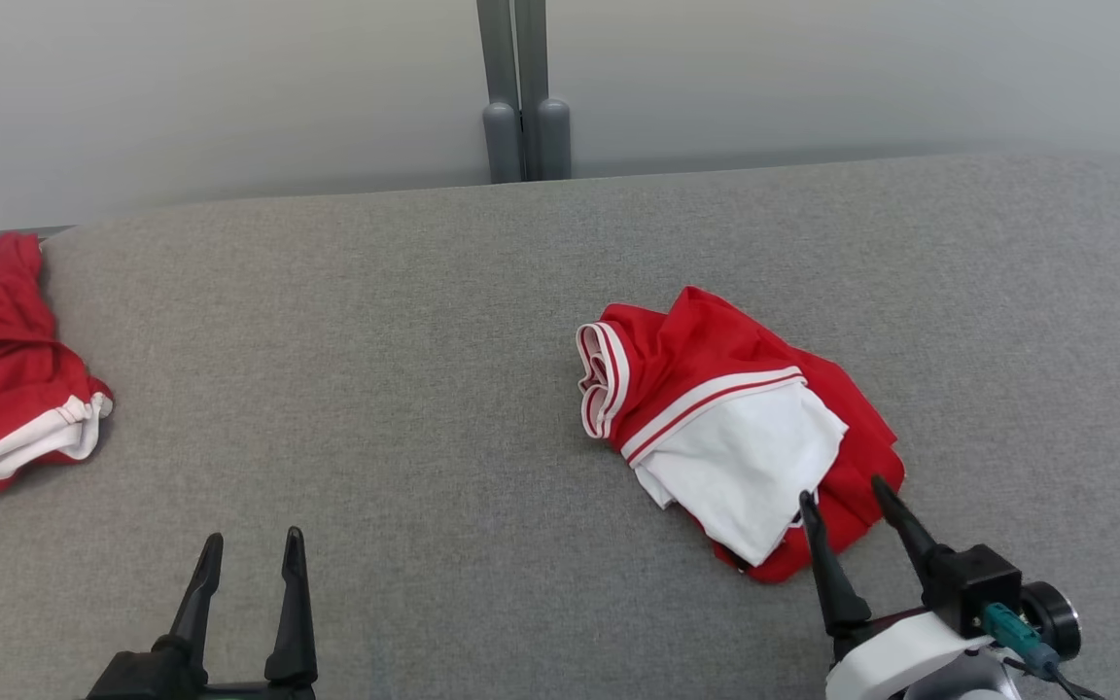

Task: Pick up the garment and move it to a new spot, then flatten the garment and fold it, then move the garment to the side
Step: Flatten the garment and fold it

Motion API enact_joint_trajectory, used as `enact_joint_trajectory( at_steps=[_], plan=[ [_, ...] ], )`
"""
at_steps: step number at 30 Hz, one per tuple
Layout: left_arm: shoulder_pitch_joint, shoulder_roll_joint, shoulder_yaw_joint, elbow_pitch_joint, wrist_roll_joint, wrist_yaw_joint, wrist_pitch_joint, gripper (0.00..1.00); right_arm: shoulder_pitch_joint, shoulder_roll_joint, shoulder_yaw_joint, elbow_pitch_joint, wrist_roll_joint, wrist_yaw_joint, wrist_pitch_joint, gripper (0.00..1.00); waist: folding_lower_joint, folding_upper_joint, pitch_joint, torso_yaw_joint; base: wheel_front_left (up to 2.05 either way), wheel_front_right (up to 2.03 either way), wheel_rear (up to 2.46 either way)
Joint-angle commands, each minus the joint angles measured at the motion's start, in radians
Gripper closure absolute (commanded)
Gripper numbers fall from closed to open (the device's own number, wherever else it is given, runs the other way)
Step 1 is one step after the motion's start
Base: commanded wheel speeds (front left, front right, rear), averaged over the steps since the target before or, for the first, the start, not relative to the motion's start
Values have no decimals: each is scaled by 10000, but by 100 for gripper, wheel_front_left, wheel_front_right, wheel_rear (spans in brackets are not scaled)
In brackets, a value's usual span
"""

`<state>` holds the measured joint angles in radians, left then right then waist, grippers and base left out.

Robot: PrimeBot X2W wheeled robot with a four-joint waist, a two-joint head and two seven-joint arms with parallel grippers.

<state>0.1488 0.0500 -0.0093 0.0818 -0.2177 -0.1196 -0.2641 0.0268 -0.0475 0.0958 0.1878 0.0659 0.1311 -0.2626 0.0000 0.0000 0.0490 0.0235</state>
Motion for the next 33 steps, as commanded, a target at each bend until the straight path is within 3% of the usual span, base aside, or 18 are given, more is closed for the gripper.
enact_joint_trajectory(
  at_steps=[1,6,13,14,15,16,21,25,33],
  plan=[
    [-163,10,-47,34,-4,1,-4,0,-218,-68,153,514,126,-6,-33,0,0,0,37,88,0,0,0],
    [-252,12,-228,96,-74,61,-4,0,-909,-58,804,2204,381,-6,-35,0,0,0,71,320,0,0,0],
    [-324,13,-333,80,-170,129,-4,0,-1850,-46,1180,3375,751,-6,-35,0,0,0,245,543,0,0,0],
    [-347,13,-352,91,-168,128,-4,0,-1998,-44,1339,3490,923,-6,-35,58,0,0,268,579,0,0,0],
    [-366,13,-362,96,-168,135,-4,0,-2100,-44,1493,3533,1043,-5,-33,93,0,0,285,606,0,0,0],
    [-393,13,-381,106,-171,146,-4,0,-2261,-41,1728,3475,1170,-5,-33,100,0,0,304,637,0,0,0],
    [-348,13,-403,121,-210,212,-4,0,-2667,-48,2622,2703,2173,-5,34,100,0,0,294,685,0,0,0],
    [-253,13,-439,159,-287,252,-4,0,-3207,-41,3333,1384,2614,-3,394,100,0,0,178,632,0,0,0],
    [-344,13,-688,213,-466,328,-4,0,-5024,-99,3969,-1345,3315,-3,1929,100,0,0,-109,665,0,0,0]
  ],
)
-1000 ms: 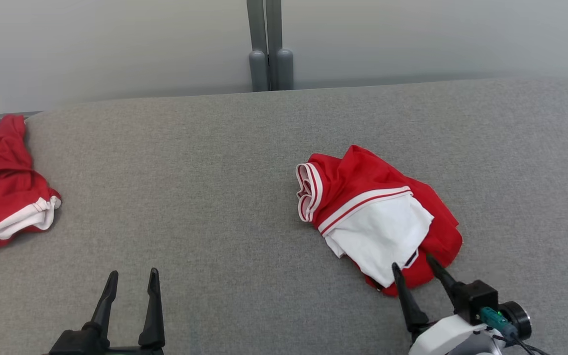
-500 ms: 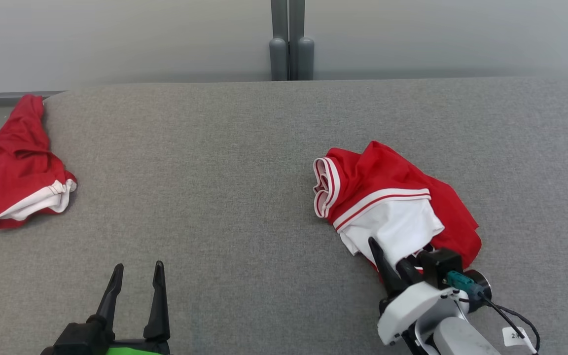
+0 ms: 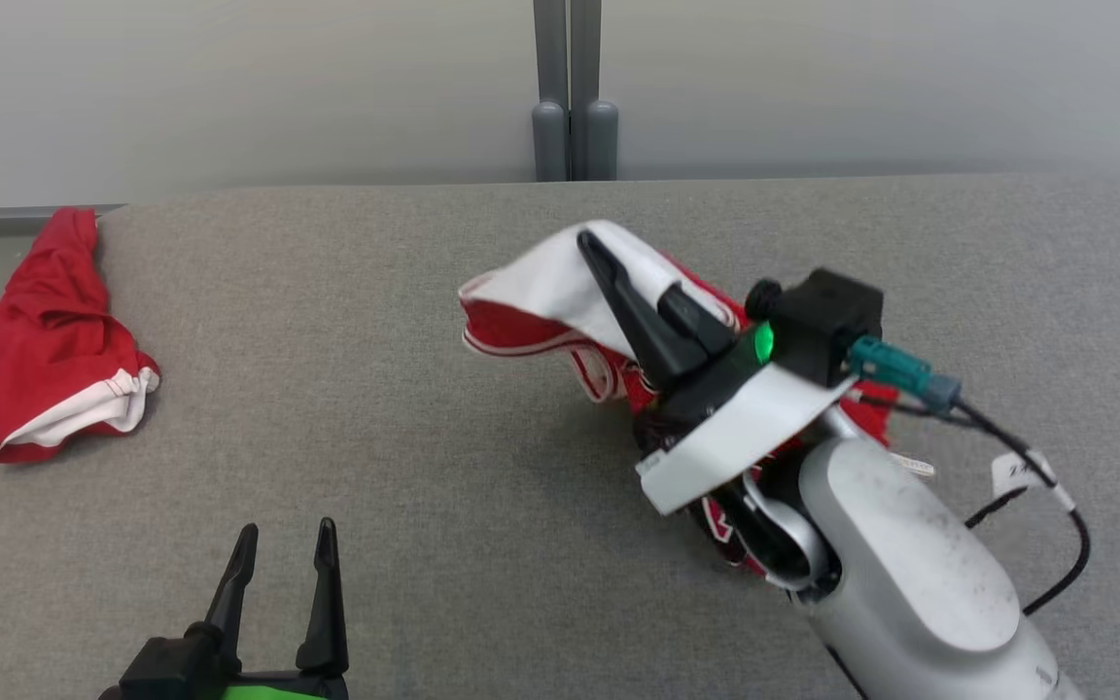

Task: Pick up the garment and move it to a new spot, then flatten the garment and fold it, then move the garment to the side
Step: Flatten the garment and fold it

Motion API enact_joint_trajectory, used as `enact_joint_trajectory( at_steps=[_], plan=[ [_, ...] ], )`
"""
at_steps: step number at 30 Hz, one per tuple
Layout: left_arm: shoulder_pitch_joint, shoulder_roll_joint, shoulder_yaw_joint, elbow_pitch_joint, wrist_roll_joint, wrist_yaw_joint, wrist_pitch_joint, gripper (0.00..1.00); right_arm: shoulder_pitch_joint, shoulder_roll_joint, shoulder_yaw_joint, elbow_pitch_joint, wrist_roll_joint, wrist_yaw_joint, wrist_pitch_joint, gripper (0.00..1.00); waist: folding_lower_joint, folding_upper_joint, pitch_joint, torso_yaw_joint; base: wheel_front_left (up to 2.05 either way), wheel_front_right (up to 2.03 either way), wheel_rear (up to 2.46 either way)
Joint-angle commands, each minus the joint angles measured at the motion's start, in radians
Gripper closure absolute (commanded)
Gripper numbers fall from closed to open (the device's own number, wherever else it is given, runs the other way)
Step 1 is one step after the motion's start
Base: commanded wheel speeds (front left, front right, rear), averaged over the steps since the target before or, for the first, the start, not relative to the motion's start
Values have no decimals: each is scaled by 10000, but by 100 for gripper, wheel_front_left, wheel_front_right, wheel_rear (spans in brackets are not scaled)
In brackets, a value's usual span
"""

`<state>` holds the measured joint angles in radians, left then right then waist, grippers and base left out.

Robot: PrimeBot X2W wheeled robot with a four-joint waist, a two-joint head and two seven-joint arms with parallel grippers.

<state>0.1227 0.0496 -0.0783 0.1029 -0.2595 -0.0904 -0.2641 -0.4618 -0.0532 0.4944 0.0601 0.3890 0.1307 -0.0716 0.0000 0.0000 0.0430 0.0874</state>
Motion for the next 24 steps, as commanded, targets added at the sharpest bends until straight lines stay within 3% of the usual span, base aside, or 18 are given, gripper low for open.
enact_joint_trajectory(
  at_steps=[1,9,15,19,24],
  plan=[
    [-102,17,-29,4,-79,35,-4,0,-433,-38,-27,-336,184,1,188,100,0,0,-96,57,0,0,0],
    [63,18,-217,-40,-497,311,-4,0,-1818,15,-44,-1744,812,1,597,100,0,0,-404,441,0,0,0],
    [258,18,-377,-72,-650,448,-4,0,-2094,10,-238,-2335,1517,1,120,100,0,0,-506,545,0,0,0],
    [272,18,-416,-47,-724,479,-4,0,-1863,15,-651,-2055,1893,1,-207,100,0,0,-516,564,0,0,0],
    [159,18,-455,-48,-795,503,-4,0,-1495,12,-1442,-657,1952,1,-361,100,0,0,-421,519,0,0,0]
  ],
)
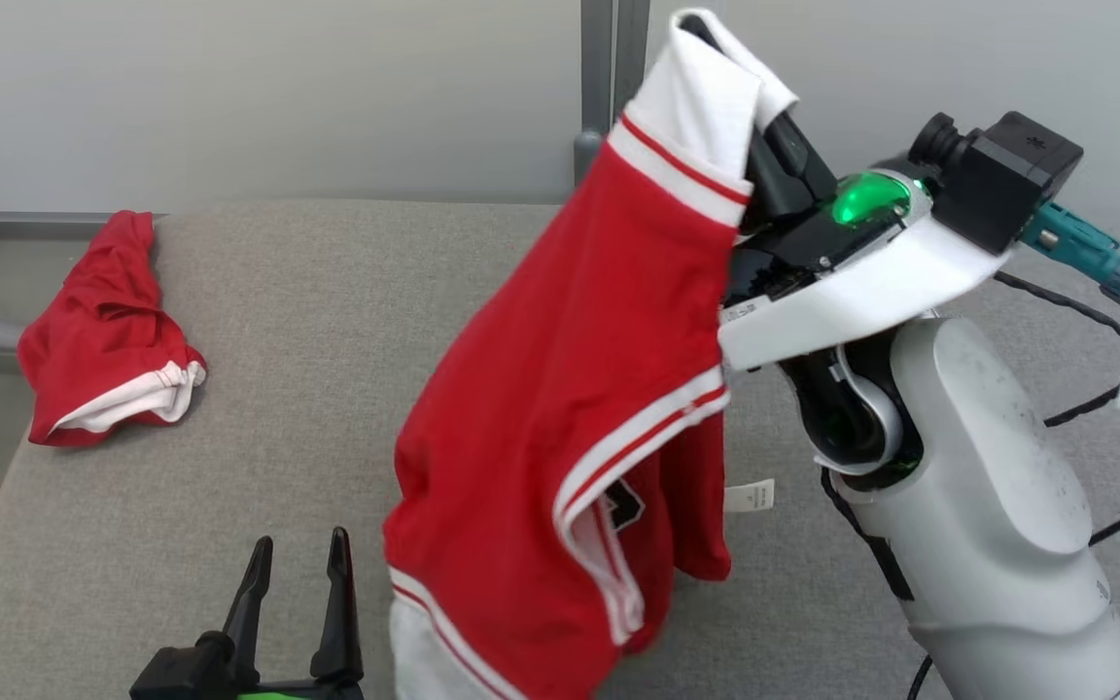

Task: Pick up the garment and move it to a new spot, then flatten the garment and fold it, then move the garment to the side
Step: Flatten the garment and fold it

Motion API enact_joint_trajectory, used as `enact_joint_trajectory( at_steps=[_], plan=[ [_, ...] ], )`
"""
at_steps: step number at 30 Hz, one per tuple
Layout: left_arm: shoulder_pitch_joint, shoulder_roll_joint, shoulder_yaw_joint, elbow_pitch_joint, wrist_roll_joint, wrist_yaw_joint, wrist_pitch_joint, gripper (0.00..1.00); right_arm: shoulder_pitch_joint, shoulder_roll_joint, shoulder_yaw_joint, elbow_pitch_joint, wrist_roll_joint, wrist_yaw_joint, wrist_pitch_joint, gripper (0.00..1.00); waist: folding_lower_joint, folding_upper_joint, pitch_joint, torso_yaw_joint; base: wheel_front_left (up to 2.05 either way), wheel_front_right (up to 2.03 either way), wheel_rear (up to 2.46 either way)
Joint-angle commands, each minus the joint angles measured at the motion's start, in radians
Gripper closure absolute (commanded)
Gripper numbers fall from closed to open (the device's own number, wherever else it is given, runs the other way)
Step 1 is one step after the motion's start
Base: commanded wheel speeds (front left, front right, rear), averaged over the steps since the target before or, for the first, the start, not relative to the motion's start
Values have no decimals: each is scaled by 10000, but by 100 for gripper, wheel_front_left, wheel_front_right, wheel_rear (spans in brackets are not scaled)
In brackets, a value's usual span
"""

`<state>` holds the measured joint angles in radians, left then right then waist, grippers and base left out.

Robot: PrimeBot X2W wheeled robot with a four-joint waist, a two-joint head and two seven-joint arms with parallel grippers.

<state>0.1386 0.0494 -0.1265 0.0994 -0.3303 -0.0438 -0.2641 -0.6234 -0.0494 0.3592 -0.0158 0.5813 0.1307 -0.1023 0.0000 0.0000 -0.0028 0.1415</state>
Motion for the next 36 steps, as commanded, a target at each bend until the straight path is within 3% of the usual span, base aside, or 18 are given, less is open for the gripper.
enact_joint_trajectory(
  at_steps=[1,7,14,18,22,23,24,25,30,36],
  plan=[
    [-31,20,28,-18,-98,37,-4,0,177,-26,-260,445,-91,1,-33,100,0,0,76,-33,0,0,0],
    [-250,20,89,-19,-134,-2,-4,0,391,-35,-2198,3212,-1301,1,-241,100,0,0,379,-156,0,0,0],
    [-572,21,36,81,-87,-143,-4,0,-125,-19,-5606,6543,-3921,2,-882,100,0,0,776,-244,0,0,0],
    [-699,21,30,102,-131,-142,-4,0,-199,-24,-7091,7754,-5177,2,-1130,100,0,0,911,-288,0,0,0],
    [-738,21,-49,134,-113,-162,-4,0,-121,-29,-7900,8600,-6038,1,-1370,99,0,0,1001,-402,0,0,0],
    [-756,21,-56,147,-96,-175,-4,0,-42,-27,-8079,8819,-6269,1,-1422,90,0,0,1016,-426,0,0,0],
    [-761,21,-66,154,-89,-187,-4,0,2,-26,-8161,8969,-6439,1,-1460,58,0,0,1023,-445,0,0,0],
    [-766,21,-73,159,-81,-168,-4,0,29,-38,-8245,9092,-6653,1,-1507,0,0,0,1027,-475,0,0,0],
    [-747,21,-62,179,-13,-187,-4,0,257,-133,-8292,9172,-7720,-1,-1633,0,0,0,991,-597,0,0,0],
    [-499,21,94,135,58,-156,-4,0,1098,-99,-8221,8259,-8422,-1,-1636,0,0,0,814,-756,0,0,0]
  ],
)
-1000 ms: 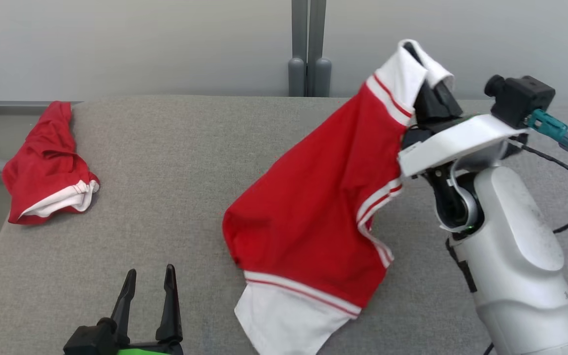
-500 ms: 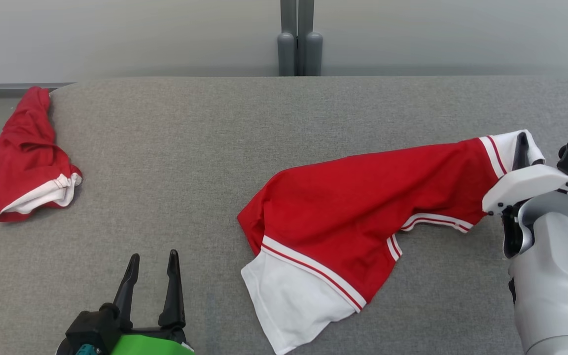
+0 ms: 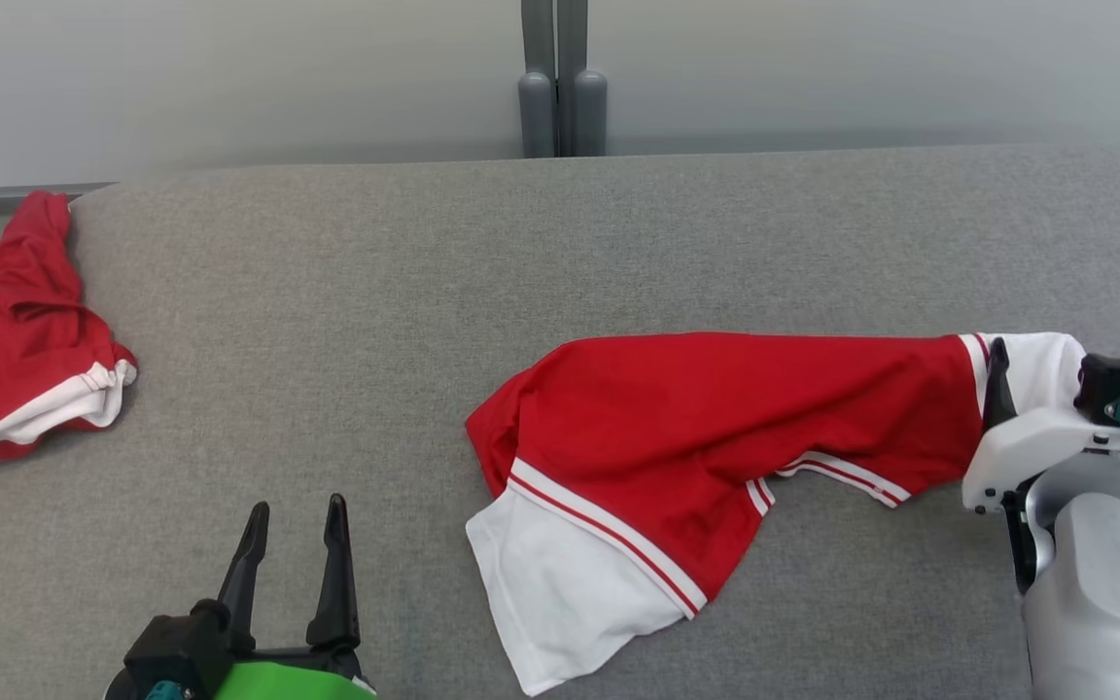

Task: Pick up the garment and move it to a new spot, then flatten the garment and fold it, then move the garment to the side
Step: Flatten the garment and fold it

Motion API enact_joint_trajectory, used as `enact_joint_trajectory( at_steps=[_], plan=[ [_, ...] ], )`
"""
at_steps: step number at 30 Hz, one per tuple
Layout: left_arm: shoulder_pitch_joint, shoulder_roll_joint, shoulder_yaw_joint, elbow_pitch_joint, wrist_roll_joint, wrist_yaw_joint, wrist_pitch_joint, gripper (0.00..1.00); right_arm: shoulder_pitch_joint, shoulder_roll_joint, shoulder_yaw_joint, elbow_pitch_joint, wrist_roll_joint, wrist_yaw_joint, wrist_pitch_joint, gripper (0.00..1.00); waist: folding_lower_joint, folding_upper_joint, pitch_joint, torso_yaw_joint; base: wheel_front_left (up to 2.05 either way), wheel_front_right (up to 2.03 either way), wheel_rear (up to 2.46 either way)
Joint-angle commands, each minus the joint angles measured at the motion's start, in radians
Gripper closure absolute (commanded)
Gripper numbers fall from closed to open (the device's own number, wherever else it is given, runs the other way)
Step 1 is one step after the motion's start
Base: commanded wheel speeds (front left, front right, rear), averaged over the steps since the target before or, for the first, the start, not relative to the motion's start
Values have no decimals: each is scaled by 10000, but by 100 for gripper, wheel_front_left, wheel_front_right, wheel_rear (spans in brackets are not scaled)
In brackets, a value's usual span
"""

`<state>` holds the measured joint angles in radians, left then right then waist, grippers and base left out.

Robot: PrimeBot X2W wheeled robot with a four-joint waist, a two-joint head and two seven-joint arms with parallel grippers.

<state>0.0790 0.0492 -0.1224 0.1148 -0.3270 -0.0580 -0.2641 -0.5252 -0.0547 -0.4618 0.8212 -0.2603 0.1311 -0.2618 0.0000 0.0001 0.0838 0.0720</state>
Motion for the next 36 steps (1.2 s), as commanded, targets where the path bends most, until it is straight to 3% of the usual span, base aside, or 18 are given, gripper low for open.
enact_joint_trajectory(
  at_steps=[1,6,10,14,22,26,32,36],
  plan=[
    [164,23,107,-26,37,-7,-4,0,298,-47,1,-261,-10,-6,-41,0,0,-1,-95,-129,0,0,0],
    [371,22,314,-67,97,-56,-4,0,923,0,834,152,100,-5,-36,0,0,-1,-189,-511,0,0,0],
    [401,25,304,-18,168,-140,-4,0,1092,-453,1379,734,278,-8,37,0,0,-1,-255,-678,0,0,0],
    [422,25,350,-65,176,-153,-4,0,1173,-436,2198,364,567,-3,-39,0,0,-1,-357,-680,0,0,0],
    [595,26,418,-228,90,-5,-4,0,3162,-341,5666,-3465,2200,-6,-36,0,0,-1,-561,-348,0,0,0],
    [643,26,377,-250,52,11,-4,0,3876,-470,7435,-3932,2438,-5,40,0,0,-1,-488,-174,0,0,0],
    [518,25,328,-234,14,36,-4,0,3850,-1009,10067,-3861,3175,-6,1385,0,0,-1,-342,46,0,0,0],
    [388,25,326,-272,-9,51,-4,0,3639,-1384,10851,-4028,3523,-6,2328,0,0,-1,-212,159,0,0,0]
  ],
)
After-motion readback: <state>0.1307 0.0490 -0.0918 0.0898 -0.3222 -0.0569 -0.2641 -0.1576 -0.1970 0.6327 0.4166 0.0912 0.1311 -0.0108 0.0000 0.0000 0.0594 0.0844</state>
